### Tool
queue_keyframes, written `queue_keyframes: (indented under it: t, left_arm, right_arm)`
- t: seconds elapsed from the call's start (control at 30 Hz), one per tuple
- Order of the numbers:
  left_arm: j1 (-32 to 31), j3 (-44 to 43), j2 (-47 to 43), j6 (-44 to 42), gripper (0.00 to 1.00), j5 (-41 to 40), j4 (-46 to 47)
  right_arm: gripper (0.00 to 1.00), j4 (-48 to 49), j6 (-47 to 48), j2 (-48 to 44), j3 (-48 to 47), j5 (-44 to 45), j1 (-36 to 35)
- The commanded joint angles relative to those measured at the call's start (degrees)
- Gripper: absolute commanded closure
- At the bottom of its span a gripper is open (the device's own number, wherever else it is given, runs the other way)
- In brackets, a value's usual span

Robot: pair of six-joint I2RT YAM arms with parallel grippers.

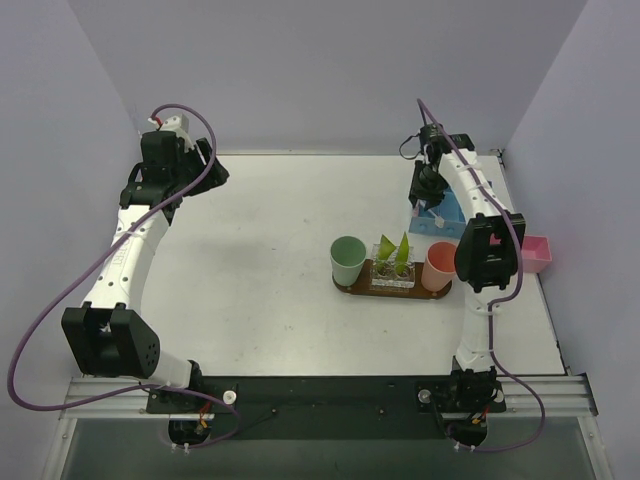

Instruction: Prepare toiletry sets of a toothbrush and toothpaste on the tray

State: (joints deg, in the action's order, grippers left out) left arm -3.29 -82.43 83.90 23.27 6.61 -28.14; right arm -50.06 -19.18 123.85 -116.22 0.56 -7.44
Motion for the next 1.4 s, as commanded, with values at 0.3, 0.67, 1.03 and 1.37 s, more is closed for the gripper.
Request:
queue_keyframes:
  t: [0.3, 0.67, 1.03, 1.37]
  left_arm:
    - [0.04, -2.38, -0.75, -0.24, 0.31, 0.16, 0.89]
    - [-0.05, -2.38, -0.93, -0.68, 0.31, -0.28, 0.72]
    - [-0.05, -1.77, -1.37, -0.59, 0.32, -0.2, 0.89]
    - [-0.05, -2.38, -1.72, -1.12, 0.31, -0.02, 0.37]
  right_arm:
    - [0.79, -1.0, 0.46, 3.15, 0.12, -2.23, 0.15]
    - [0.91, -1.09, 0.81, 0.25, 1.44, -1.44, 0.15]
    - [1.0, -1.35, 1.69, -3.62, 2.14, -0.91, 0.59]
    - [1.0, -3.37, 1.69, -8.09, 0.83, -3.01, 0.67]
